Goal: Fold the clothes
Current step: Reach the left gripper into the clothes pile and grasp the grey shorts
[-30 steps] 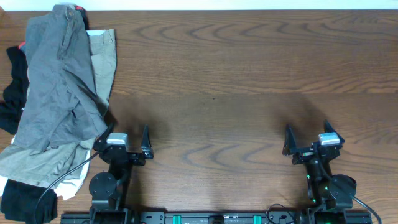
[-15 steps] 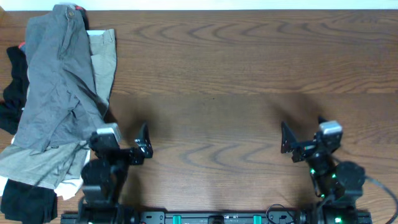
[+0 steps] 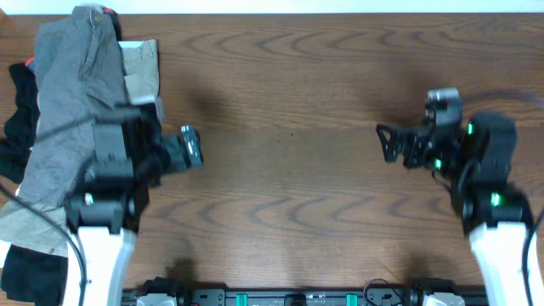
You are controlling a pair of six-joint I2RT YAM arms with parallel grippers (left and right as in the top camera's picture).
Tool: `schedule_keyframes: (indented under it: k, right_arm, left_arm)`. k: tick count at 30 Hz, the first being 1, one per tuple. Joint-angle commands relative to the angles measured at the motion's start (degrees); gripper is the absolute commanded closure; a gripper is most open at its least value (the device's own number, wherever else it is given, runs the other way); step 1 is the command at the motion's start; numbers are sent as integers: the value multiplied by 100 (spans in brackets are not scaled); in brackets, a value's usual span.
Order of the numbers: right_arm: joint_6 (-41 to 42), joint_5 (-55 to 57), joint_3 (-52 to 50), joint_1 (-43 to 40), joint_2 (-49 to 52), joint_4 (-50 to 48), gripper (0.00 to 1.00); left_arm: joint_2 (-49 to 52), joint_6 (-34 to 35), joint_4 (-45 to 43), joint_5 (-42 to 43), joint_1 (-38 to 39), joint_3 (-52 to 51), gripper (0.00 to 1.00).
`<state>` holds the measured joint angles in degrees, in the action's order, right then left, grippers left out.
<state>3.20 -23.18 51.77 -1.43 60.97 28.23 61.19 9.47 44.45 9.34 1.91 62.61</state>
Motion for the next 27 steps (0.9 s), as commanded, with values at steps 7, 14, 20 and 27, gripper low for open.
schedule_keyframes:
  k: [7, 14, 20, 27]
  right_arm:
    - [-50, -1353, 962, -42, 1163, -476, 1]
    - [-295, -1255, 962, -42, 1392, -815, 1]
    - [-409, -1088, 960, -37, 1574, -664, 1]
    - [-417, -839, 955, -37, 1746, -354, 1]
  left_arm:
    - [1084, -391, -348, 76, -24, 850, 2]
    - [1749, -468, -1045, -256, -269, 1318, 2]
    - [3296, -476, -511, -1056, -743, 3016, 2]
    - [4385, -295, -468, -1497, -1375, 4004, 1]
